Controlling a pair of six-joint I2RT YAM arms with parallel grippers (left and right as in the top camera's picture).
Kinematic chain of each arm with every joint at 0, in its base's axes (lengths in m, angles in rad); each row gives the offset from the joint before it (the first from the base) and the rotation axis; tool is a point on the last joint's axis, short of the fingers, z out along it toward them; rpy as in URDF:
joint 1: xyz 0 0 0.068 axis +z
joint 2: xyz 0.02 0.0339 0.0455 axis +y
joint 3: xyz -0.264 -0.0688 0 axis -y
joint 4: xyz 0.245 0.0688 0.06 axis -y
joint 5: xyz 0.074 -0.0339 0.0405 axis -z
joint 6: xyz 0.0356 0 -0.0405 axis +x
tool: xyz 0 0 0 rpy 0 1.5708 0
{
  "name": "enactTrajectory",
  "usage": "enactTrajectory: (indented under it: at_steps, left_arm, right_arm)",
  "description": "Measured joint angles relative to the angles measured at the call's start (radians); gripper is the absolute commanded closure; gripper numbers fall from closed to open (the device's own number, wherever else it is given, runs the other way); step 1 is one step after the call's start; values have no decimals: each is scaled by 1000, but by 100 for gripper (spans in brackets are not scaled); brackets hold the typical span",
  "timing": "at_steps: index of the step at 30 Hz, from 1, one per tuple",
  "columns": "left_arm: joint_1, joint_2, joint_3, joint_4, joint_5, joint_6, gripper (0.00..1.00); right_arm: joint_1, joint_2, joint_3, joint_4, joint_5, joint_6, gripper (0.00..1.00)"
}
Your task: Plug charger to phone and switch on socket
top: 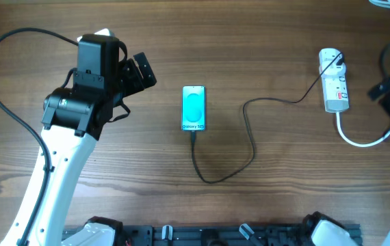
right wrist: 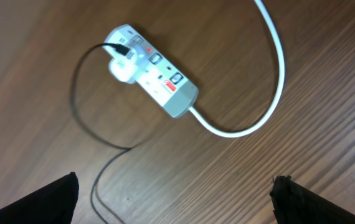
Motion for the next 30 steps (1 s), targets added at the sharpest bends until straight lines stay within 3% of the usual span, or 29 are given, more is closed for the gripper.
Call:
enactTrajectory:
  at_steps: [6, 12, 21, 30]
  left_arm:
    - [0, 0, 0, 0, 0, 0, 0]
    - [0, 0, 0, 0, 0, 0, 0]
    - [0, 0, 0, 0, 0, 0, 0]
    - [0, 0, 0, 0, 0, 0, 0]
  right_arm:
    - [0, -301, -193, 24, -95, -5, 0]
    - [0, -479, -217, -66, -176, -5, 0]
    - [0, -518, -218, -164, -195, 0, 0]
    - [0, -518, -218, -165, -198, 143, 0]
